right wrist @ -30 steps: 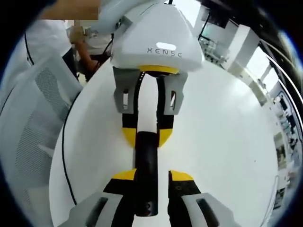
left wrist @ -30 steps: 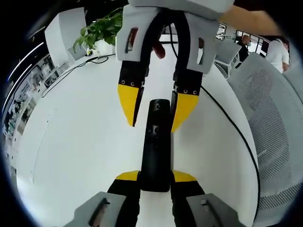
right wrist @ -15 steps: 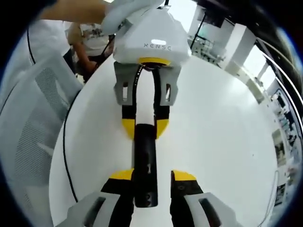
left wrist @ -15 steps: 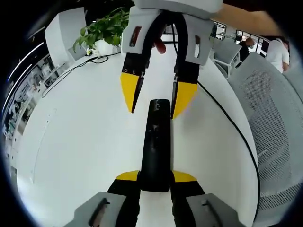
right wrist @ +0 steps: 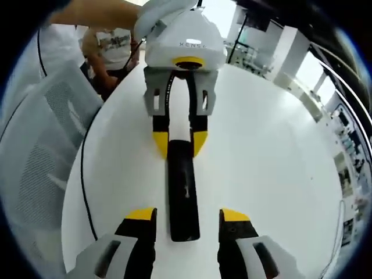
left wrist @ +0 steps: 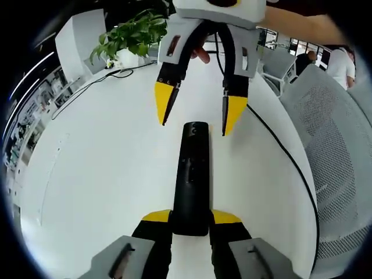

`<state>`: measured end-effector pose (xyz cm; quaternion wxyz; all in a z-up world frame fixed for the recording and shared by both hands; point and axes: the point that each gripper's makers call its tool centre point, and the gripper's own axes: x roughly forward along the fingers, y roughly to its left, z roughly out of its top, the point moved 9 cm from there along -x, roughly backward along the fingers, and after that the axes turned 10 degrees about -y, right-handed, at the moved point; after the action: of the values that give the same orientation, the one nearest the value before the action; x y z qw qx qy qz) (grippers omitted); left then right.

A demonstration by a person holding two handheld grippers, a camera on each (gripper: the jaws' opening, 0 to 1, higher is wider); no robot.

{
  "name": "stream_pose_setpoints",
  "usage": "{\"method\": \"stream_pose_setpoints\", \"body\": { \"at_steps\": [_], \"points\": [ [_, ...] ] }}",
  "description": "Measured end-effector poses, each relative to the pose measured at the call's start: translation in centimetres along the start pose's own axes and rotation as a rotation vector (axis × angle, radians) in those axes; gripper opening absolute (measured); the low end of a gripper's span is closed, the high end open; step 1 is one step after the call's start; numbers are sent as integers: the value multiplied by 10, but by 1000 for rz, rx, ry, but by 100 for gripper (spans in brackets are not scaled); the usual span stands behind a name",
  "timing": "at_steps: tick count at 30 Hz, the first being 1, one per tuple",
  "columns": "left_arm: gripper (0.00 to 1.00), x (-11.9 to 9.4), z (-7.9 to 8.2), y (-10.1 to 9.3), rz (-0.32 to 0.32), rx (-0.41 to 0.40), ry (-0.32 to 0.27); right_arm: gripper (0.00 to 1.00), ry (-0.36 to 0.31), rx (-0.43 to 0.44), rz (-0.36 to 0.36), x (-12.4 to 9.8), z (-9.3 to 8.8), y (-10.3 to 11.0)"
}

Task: Press the specified remote control buttons in sequence, fully releasing each button before pressing the next.

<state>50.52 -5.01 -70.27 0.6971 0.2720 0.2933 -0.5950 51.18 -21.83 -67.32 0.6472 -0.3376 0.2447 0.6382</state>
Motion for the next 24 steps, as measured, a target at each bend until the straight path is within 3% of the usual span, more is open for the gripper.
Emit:
{"method": "stream_pose_setpoints", "body": {
  "at_steps": [9,24],
  "points": [
    [24,0,0,1,-4,1,-4,38,12,20,-5,-4,-16,3],
    [24,0,0,0,-7,2,-11,37,-8,35,-2,-4,-24,3]
  ]
}}
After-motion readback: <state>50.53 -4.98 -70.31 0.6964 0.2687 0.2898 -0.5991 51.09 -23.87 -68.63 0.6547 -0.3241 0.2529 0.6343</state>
